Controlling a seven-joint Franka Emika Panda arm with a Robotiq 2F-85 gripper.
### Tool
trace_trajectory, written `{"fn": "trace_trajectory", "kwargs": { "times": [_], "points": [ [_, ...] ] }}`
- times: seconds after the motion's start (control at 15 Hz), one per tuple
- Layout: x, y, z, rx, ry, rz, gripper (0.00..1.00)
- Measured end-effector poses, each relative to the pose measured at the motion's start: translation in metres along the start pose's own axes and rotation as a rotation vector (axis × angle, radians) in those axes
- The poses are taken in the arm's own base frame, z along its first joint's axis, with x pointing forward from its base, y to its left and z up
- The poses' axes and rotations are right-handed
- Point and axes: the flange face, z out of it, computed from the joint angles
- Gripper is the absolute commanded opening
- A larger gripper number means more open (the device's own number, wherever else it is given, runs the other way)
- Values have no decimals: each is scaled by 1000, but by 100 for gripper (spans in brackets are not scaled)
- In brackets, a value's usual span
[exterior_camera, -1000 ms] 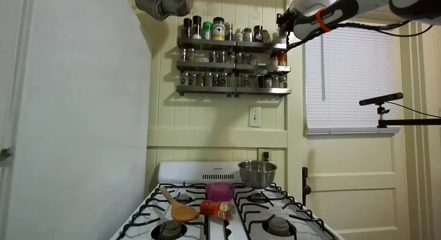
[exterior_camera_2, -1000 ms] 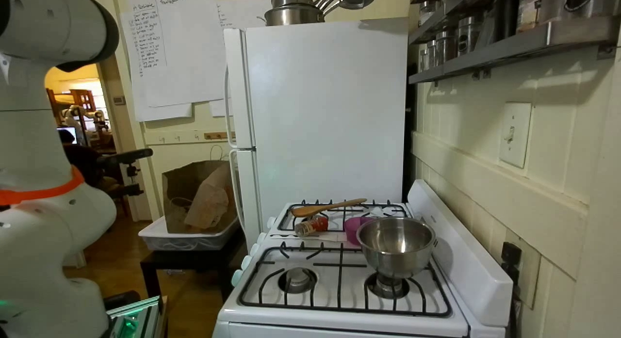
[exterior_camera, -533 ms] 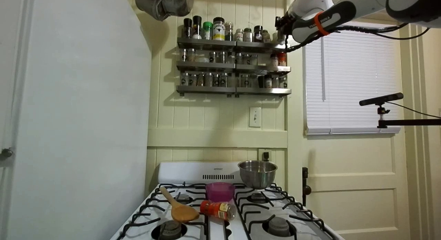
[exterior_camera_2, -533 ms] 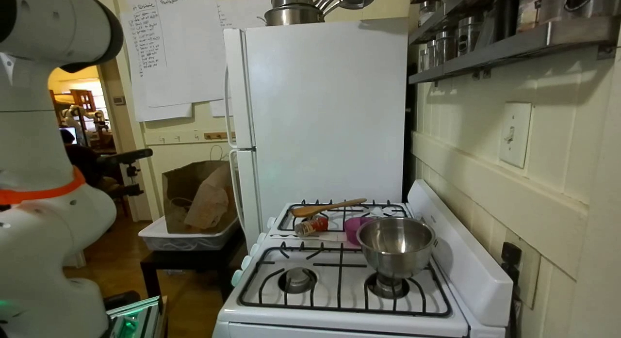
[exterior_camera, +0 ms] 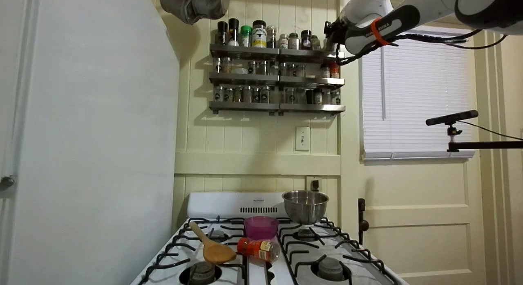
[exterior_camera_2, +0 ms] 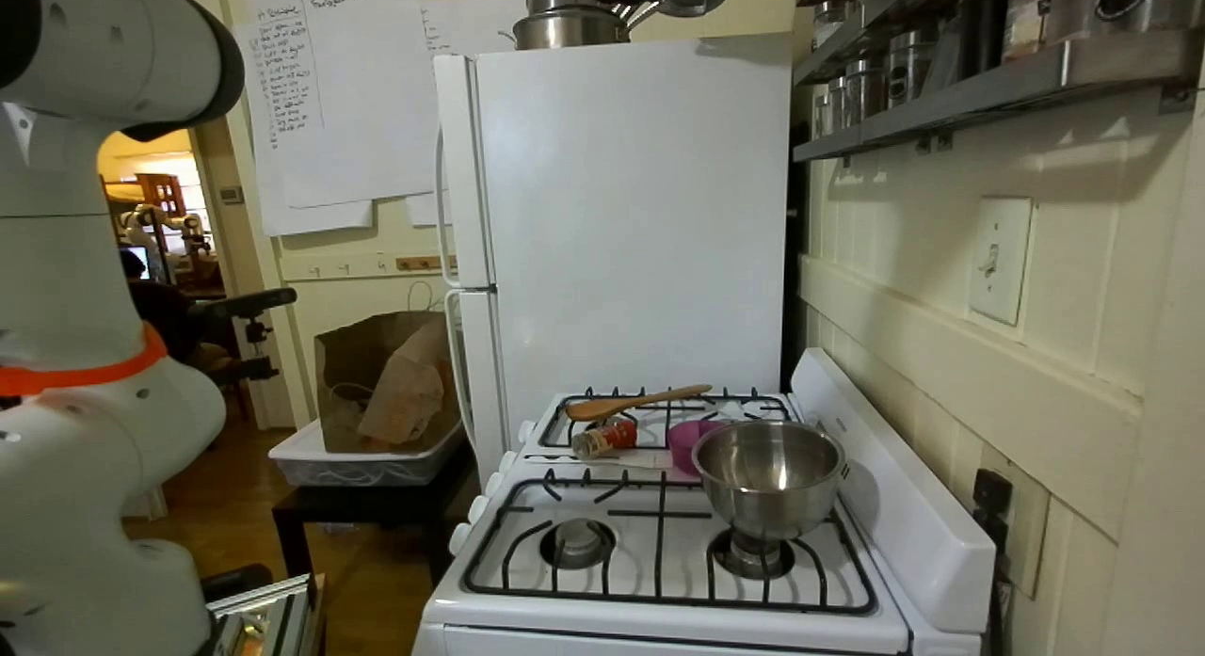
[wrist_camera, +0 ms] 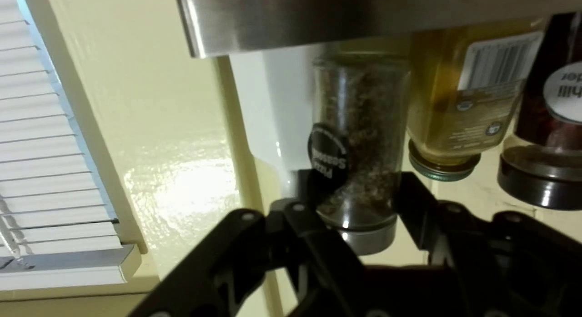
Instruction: Pick up one jar from the topmost shelf and shake it over the silver bowl on the right then place it back on the shelf.
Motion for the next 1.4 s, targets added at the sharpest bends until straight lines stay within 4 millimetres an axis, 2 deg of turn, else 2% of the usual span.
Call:
{"fn": "trace_trajectory", "kwargs": {
  "times": [0.73,1.4],
  "points": [
    [-13,-5,0,33,33,-19,23],
    [-18,-1,-1,42,67,-65,23]
  ]
}}
